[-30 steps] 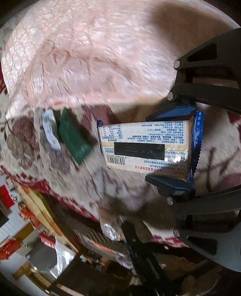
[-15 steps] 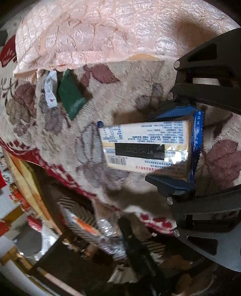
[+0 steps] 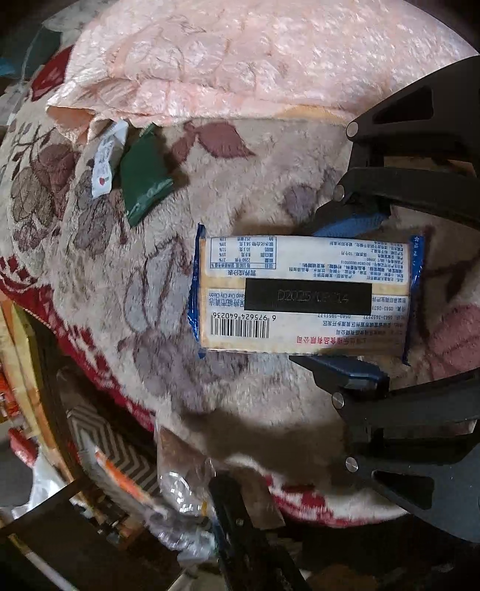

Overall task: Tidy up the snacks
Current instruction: 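Carry the nut bag and biscuit pack over the white tray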

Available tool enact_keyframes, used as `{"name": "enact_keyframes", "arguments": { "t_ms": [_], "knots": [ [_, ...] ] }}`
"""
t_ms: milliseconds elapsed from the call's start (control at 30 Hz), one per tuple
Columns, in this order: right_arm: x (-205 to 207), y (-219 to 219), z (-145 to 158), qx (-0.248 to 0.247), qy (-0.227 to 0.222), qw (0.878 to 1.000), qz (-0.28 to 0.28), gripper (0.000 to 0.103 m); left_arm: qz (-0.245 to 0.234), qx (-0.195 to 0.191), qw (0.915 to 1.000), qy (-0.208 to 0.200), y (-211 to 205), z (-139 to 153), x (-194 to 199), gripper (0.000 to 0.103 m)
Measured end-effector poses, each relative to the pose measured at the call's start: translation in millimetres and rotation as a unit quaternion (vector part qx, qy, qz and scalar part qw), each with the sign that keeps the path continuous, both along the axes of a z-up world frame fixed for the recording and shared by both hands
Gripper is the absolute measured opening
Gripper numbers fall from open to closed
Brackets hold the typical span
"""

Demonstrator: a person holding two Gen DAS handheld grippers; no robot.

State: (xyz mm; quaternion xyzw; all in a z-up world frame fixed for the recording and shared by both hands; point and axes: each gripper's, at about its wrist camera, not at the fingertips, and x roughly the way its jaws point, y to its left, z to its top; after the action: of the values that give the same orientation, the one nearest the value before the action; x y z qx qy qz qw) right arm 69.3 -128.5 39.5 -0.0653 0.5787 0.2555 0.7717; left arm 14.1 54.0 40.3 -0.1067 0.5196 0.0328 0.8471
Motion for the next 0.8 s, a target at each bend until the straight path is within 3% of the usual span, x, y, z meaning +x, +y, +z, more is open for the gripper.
{"name": "enact_keyframes", "arguments": {
  "t_ms": [400, 800],
  "knots": [
    [-8.9, 18.7, 42.7, 0.093, -0.003, 0.996, 0.003, 0.054, 0.016, 0.016, 0.9993, -0.029, 17.7, 24.0, -14.2, 0.032],
    [-15.0, 82.7, 73.7, 0.103, -0.024, 0.993, 0.058, 0.054, 0.068, 0.031, 0.9957, -0.055, 66.3, 49.5, -39.2, 0.032]
  ]
}}
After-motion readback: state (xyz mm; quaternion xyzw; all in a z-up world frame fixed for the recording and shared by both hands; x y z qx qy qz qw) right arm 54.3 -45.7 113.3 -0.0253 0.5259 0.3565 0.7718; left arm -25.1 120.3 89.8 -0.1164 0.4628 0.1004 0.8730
